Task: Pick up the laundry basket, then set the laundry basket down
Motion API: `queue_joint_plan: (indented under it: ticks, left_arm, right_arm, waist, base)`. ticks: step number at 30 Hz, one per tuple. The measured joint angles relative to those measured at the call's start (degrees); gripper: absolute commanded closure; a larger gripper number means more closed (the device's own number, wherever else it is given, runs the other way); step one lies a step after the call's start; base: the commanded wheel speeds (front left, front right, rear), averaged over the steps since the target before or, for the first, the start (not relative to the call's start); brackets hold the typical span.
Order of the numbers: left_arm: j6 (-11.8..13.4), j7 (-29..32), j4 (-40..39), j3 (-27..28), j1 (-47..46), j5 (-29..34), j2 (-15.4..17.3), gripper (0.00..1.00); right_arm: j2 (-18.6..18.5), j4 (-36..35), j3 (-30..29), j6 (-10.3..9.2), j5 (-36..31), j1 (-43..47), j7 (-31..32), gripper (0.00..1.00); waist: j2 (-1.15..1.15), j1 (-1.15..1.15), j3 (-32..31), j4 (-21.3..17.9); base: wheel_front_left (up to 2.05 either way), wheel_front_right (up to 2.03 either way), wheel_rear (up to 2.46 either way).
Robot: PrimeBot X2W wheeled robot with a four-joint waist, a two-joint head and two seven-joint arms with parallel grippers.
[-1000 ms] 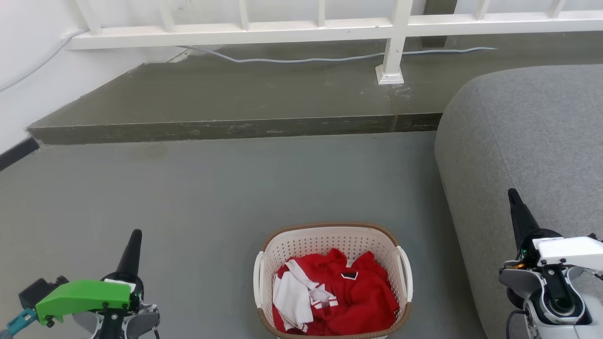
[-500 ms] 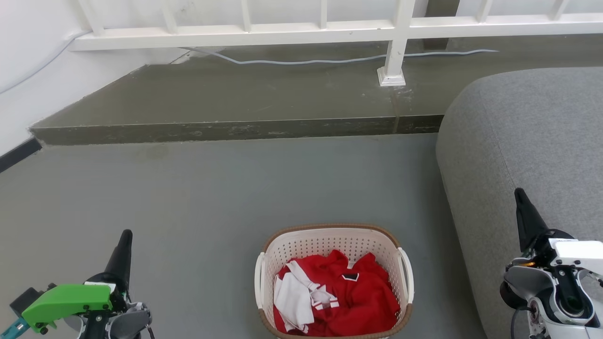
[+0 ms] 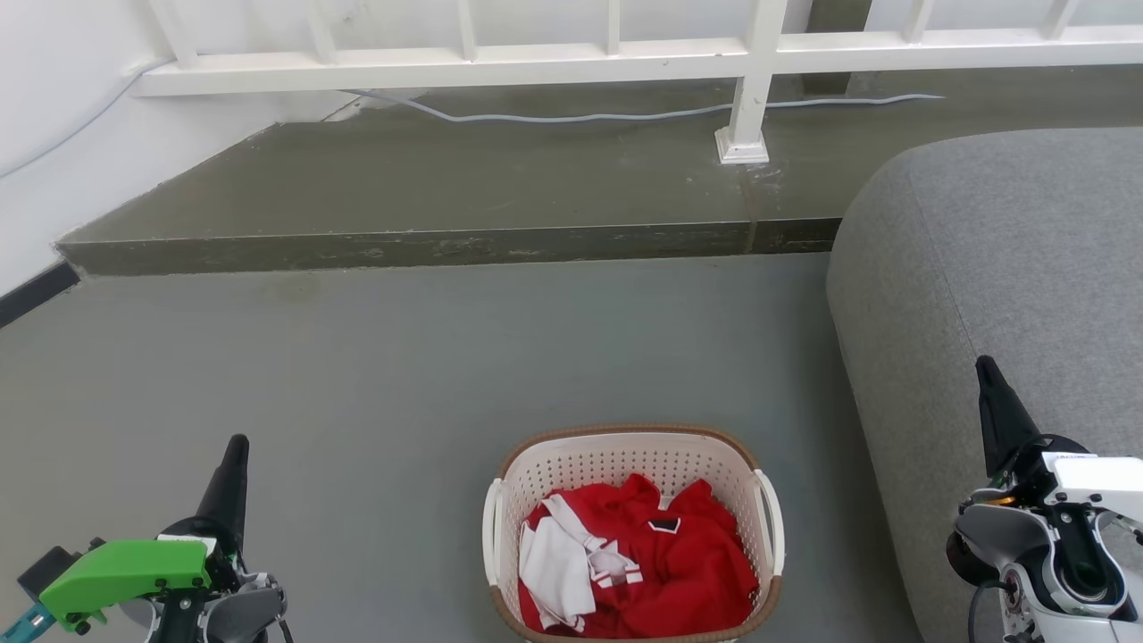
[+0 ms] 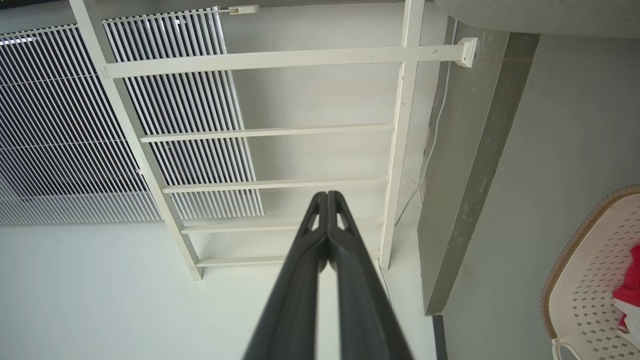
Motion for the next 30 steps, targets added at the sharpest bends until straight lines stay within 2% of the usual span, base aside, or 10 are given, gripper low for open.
queue_joint_plan:
  ticks: [30]
  left_arm:
    - [0.0, 0.0, 0.2, 0.1, -0.2, 0.0, 0.0, 1.0]
  right_arm:
    - [0.0, -0.1, 0.0, 0.0, 0.0, 0.0, 0.0, 1.0]
  waist:
    - [0.0, 0.0, 0.0, 0.0]
  base:
    - [0.0, 0.0, 0.0]
